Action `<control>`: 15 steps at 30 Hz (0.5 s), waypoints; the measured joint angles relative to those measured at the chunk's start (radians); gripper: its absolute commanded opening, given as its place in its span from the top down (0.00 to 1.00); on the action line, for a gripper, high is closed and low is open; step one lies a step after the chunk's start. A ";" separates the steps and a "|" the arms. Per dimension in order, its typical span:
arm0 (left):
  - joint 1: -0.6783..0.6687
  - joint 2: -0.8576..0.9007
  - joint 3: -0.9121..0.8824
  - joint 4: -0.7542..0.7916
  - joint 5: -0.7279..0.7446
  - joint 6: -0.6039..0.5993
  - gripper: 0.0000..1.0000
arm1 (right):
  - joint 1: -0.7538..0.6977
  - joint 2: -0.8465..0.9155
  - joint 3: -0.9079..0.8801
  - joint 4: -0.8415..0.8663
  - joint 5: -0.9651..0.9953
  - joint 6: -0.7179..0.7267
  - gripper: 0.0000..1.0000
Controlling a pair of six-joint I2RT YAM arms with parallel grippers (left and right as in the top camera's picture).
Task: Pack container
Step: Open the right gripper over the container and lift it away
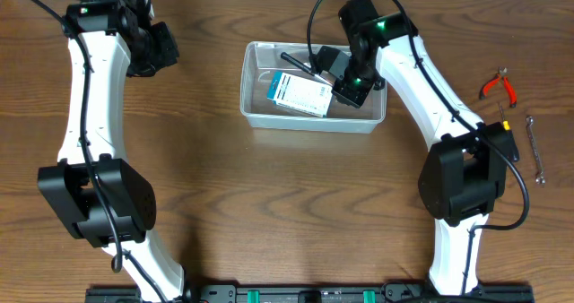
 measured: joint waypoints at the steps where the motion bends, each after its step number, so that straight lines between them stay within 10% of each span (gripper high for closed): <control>1: 0.000 0.000 0.000 0.000 0.000 0.000 0.72 | 0.000 0.000 0.000 0.001 0.000 -0.007 0.99; 15: 0.000 0.000 0.000 0.004 0.000 0.000 0.72 | 0.000 0.069 -0.002 -0.006 0.003 -0.113 0.99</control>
